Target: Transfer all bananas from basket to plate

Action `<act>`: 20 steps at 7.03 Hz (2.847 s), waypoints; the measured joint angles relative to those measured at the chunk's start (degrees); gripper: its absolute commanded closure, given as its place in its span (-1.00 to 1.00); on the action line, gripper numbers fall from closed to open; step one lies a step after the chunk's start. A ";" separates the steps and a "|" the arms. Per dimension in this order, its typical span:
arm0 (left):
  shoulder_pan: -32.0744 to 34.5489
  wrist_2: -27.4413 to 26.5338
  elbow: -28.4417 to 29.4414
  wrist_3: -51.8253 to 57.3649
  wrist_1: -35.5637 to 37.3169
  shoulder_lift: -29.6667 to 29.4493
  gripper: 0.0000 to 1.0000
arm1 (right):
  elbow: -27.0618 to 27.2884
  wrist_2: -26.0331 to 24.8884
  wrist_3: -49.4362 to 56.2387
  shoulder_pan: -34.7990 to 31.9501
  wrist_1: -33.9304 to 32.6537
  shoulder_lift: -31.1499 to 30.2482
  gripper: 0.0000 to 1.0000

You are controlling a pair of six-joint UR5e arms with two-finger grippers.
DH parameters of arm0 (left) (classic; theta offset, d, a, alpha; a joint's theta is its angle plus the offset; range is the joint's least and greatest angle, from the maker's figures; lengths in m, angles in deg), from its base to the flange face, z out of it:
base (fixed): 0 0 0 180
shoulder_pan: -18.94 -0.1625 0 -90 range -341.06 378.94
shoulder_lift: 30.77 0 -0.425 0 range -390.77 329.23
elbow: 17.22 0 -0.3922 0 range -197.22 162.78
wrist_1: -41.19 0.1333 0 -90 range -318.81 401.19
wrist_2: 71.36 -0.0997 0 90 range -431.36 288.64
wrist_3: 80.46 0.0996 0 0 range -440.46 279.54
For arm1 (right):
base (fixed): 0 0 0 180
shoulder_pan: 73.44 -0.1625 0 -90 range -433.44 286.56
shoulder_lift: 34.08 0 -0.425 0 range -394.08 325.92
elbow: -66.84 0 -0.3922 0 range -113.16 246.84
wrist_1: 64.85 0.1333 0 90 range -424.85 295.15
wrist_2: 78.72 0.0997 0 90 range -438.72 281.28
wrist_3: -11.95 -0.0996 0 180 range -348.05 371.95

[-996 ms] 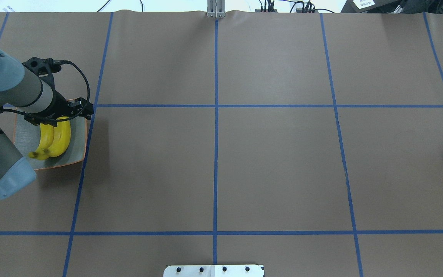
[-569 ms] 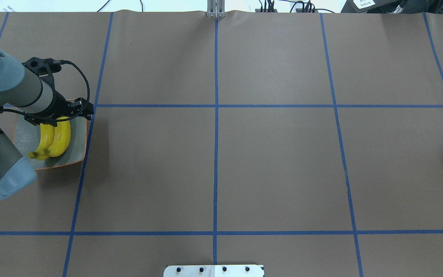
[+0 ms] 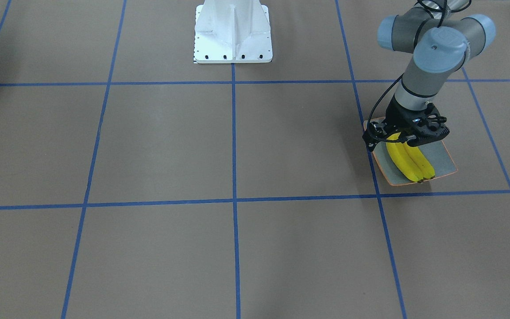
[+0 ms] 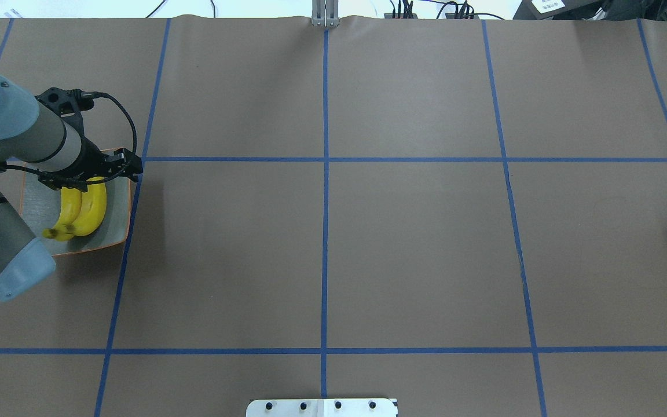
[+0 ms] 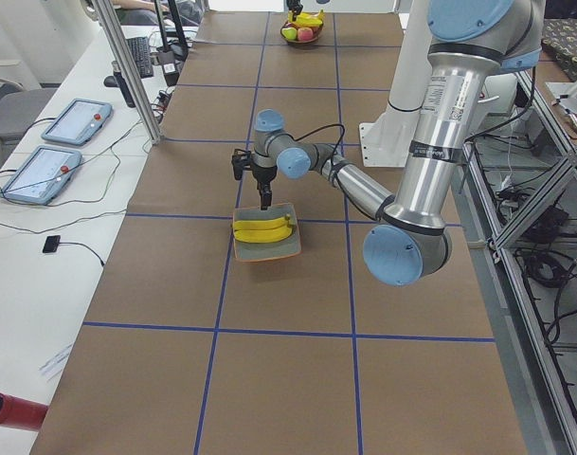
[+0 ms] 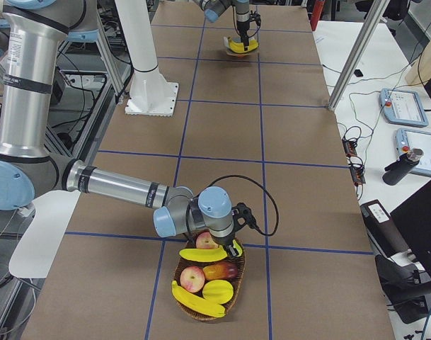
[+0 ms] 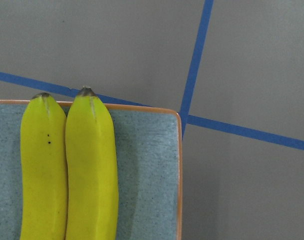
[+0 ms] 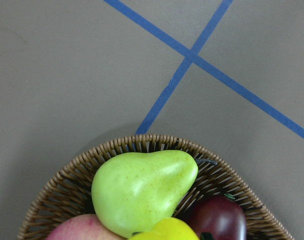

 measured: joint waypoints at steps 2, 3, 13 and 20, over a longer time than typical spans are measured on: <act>-0.08 0.11 0.00 -0.03 -0.01 -0.04 -1.00 | 3.88 2.37 0.20 -3.68 -6.33 0.40 1.00; -0.10 0.15 0.02 -0.05 -0.01 -0.04 -1.00 | 7.43 3.62 0.26 -4.71 -11.49 0.79 1.00; -6.12 0.86 -2.25 -2.65 -2.99 -14.11 -1.00 | 13.28 19.63 -29.93 7.96 -32.99 27.77 1.00; -12.02 1.36 -3.81 -27.44 -32.95 -14.83 -1.00 | 15.02 12.22 -75.64 31.06 -5.12 38.38 1.00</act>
